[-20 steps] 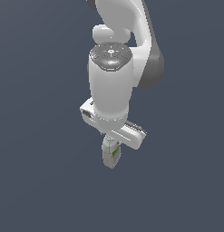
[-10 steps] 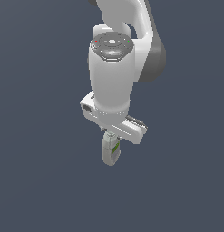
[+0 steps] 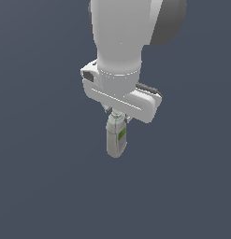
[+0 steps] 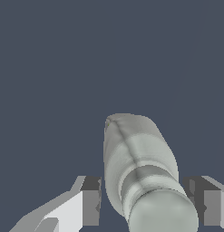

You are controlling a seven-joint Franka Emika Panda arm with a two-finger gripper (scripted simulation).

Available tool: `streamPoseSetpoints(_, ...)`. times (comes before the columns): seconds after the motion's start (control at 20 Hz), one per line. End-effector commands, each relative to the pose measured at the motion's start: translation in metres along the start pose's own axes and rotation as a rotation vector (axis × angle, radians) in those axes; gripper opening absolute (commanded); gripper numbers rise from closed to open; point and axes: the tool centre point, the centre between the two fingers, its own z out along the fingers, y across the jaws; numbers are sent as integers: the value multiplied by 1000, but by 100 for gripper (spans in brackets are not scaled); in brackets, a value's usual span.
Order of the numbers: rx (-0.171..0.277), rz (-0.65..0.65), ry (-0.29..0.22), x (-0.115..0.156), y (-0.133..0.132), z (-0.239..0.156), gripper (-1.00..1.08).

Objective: Pick up the object and move it to a goal position.

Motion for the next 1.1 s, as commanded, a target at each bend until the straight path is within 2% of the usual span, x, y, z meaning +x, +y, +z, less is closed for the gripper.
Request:
streamPoseSetpoints(0.0,8,0,12,-9,3,-35,-100)
streamPoseSetpoints(1.05,7,1,12,-81,26,-240,-100)
